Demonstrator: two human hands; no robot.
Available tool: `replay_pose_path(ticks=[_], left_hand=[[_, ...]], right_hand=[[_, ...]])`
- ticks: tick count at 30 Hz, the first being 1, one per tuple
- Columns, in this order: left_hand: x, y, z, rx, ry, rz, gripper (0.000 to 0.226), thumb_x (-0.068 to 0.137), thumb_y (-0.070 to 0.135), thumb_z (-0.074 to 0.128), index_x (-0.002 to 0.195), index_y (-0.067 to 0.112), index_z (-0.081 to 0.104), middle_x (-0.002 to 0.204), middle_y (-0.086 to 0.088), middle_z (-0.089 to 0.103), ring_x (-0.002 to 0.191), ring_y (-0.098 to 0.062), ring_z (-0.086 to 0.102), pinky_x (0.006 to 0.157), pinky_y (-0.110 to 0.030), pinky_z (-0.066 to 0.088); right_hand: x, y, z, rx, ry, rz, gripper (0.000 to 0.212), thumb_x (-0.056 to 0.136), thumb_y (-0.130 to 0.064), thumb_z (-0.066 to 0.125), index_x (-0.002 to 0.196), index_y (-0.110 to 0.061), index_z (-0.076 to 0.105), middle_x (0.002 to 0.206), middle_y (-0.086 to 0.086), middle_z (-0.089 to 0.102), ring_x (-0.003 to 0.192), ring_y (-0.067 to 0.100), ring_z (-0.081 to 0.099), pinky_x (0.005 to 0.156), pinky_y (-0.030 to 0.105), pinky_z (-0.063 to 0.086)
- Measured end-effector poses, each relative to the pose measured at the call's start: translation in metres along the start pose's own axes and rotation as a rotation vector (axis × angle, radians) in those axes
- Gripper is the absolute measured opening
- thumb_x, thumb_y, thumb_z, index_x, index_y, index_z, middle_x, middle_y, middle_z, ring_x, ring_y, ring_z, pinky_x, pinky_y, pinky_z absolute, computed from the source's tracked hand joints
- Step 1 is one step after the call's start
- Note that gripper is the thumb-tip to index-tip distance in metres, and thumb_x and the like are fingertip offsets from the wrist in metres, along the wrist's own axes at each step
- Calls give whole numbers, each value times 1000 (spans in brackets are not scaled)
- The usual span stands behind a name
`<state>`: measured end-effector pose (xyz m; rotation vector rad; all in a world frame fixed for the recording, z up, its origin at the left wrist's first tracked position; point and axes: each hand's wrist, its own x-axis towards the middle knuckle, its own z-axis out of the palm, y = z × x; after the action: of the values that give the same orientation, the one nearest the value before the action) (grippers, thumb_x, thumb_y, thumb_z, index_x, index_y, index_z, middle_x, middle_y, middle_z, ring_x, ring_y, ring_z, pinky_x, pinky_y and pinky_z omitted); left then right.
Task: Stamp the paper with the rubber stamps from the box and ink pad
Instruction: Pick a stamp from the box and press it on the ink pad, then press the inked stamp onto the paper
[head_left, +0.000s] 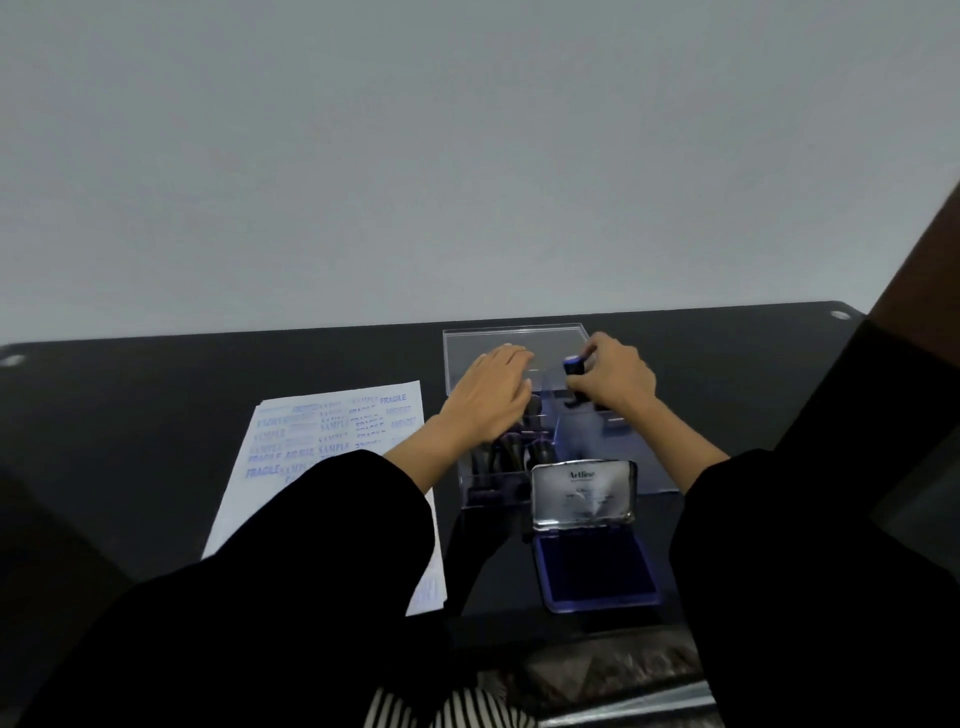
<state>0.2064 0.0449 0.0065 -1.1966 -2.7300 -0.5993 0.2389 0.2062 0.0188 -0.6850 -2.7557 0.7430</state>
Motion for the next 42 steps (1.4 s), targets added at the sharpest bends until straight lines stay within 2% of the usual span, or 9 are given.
replay_pose_path(ticks=[5,14,19,25,28,31,35,39,42], left_hand=[[-25,28,-24,12,20,17,42,99,18,36,138,4,37,144,-11,39,134,-23,35,111,-28,21],[-88,60,-23,7,17,54,36,96,14,39,129,2,47,133,-12,50,122,-26,47,104,-32,32],[-126,58,-4,-23,55,72,35,94,12,43,127,5,48,129,-10,52,119,-23,47,97,-25,32],[-154,47,22,-27,93,12,34,93,13,43,126,8,50,124,-8,52,114,-24,48,93,-40,42],[-160,42,35,-38,43,-49,35,95,15,42,128,7,48,125,-8,51,117,-23,46,97,-37,40],[-163,39,48,-51,-9,-72,38,96,16,41,132,5,44,130,-8,48,122,-22,43,101,-32,37],[-160,36,59,-56,-5,-69,39,94,15,43,132,5,45,131,-9,48,122,-24,45,102,-33,37],[-158,30,68,1,25,-58,42,96,21,41,136,8,42,140,-5,44,129,-20,41,108,-32,32],[-159,28,72,18,48,-54,43,97,22,38,138,10,41,143,-4,40,133,-18,36,109,-29,26]], right_hand=[[-42,-6,-29,63,87,-80,36,78,-22,65,111,-19,50,104,6,66,80,22,55,65,28,41],[-144,-3,-39,67,62,-123,27,82,-23,60,108,-24,61,102,3,67,89,21,60,68,26,41],[-178,14,-18,79,12,-133,22,83,-24,62,105,-23,61,101,2,69,91,21,62,66,26,43],[-192,17,8,73,-32,-175,17,80,-16,64,96,-13,58,91,3,61,77,20,54,62,29,40],[-192,17,21,-22,-61,-221,11,82,-13,60,86,-10,50,98,7,54,79,25,51,64,30,37],[-191,14,33,-112,-66,-261,7,87,-13,53,90,-7,50,108,13,51,84,30,54,65,30,36],[-183,10,43,-193,61,-293,28,93,-26,47,95,-2,60,109,13,55,91,30,58,66,32,39],[-175,10,49,-306,162,-327,38,99,-30,39,89,-2,65,98,11,63,85,28,62,60,29,35],[-173,9,54,-241,278,-371,23,83,-11,65,63,-1,63,66,13,63,58,29,62,47,24,31]])
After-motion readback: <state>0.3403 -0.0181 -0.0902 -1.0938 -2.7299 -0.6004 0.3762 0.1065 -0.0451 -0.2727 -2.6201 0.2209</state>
